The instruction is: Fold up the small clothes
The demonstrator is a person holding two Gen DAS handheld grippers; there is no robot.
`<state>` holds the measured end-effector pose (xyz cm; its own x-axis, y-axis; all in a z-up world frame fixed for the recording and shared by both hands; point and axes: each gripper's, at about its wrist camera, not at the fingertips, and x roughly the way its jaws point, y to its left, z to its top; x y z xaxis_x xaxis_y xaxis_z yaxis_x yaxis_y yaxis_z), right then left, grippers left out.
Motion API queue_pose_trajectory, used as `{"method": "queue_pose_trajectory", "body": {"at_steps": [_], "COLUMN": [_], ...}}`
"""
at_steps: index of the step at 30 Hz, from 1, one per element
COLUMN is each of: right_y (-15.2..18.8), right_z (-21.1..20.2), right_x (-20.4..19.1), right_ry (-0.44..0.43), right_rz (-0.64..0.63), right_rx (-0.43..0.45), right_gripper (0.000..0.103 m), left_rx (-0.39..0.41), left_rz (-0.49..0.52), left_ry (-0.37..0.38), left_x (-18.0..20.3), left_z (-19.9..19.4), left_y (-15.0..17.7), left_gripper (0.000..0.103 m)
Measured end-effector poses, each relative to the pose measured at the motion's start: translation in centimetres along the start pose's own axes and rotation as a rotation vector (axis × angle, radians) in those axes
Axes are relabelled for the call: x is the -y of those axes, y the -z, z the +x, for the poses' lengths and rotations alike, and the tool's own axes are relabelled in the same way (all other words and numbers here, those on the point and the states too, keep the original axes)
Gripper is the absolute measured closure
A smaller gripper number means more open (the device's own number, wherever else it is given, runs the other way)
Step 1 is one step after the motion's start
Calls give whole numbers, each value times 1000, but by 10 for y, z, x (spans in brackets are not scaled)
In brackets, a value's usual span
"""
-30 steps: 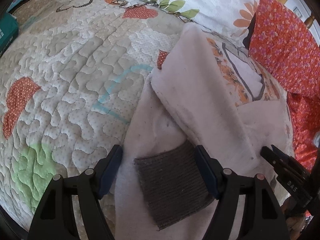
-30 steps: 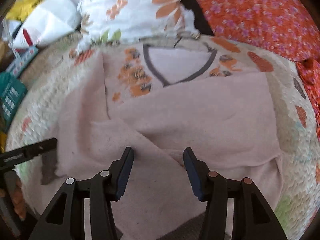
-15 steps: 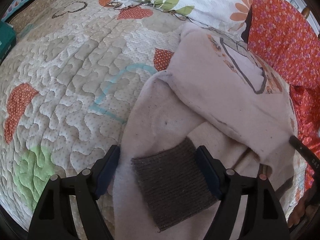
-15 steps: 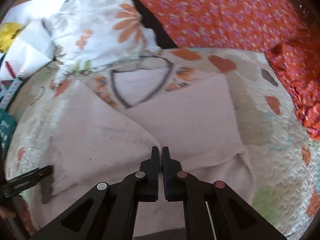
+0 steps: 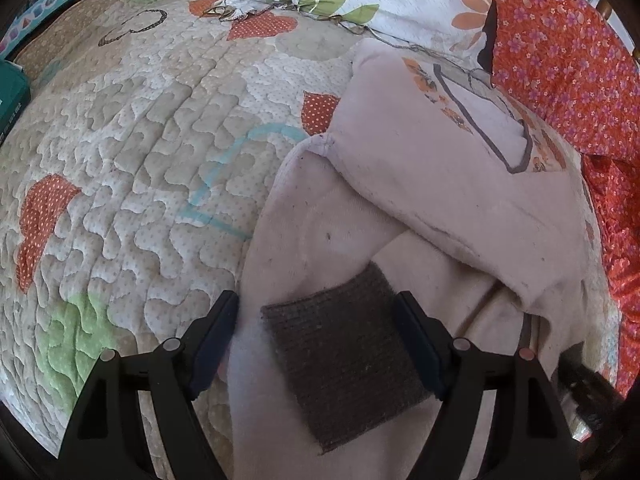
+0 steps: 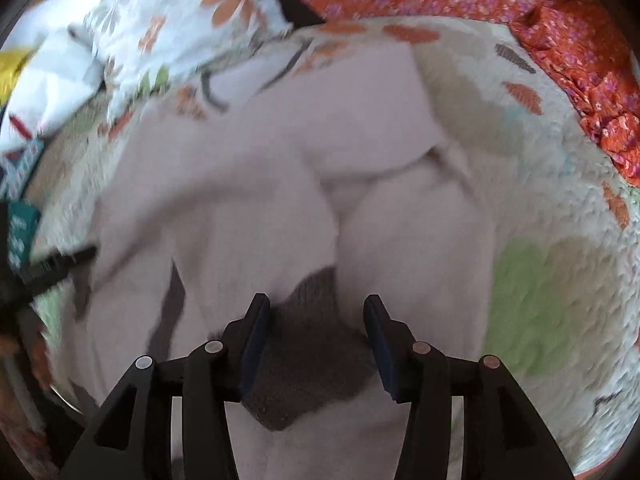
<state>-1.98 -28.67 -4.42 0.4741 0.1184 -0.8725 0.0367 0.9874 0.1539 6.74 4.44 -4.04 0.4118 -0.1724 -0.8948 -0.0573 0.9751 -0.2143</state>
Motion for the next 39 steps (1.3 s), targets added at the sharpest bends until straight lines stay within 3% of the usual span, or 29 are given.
{"method": "queue_pose_trajectory", "body": {"at_steps": [1, 2, 4, 6, 9, 11, 13, 20, 27, 31, 39], "right_y": [3, 5, 4, 1, 1, 6, 11, 28, 55, 75, 102], "right_z": [-2, -7, -17, -23, -34, -47, -56, -56, -47, -38, -45], "right_x": [-1, 2, 18, 37, 68, 75, 71, 66, 65, 59, 46], "right_ry": [-19, -38, 12, 55, 126, 106, 99, 51, 2, -33, -46], "right_rz": [-2, 22, 68, 120, 227, 264, 261, 273, 329, 338, 292], "right_rx": [3, 4, 11, 13, 15, 54, 83, 74, 47, 15, 39], "right_gripper": [86, 91, 91, 91, 76, 57, 50, 47, 45, 42, 33], "left_rx": [-3, -4, -1, 28, 52, 45, 36, 30, 47, 61, 63], "left_rz": [-4, -10, -31, -58, -115, -179, -207, -163, -119, -95, -47], "left_ry": [6, 13, 23, -20, -75, -47, -17, -22, -48, -54, -98], "left_x": [-2, -5, -15, -28, -48, -65, -73, -66, -56, -54, -45], "left_z": [-2, -4, -11, -18, -24, -27, -27, -35, -49, -55, -56], "left_y": [1, 2, 0, -2, -6, -6, -5, 12, 50, 80, 118], "left_gripper": [25, 25, 25, 25, 25, 25, 25, 25, 25, 19, 13]}}
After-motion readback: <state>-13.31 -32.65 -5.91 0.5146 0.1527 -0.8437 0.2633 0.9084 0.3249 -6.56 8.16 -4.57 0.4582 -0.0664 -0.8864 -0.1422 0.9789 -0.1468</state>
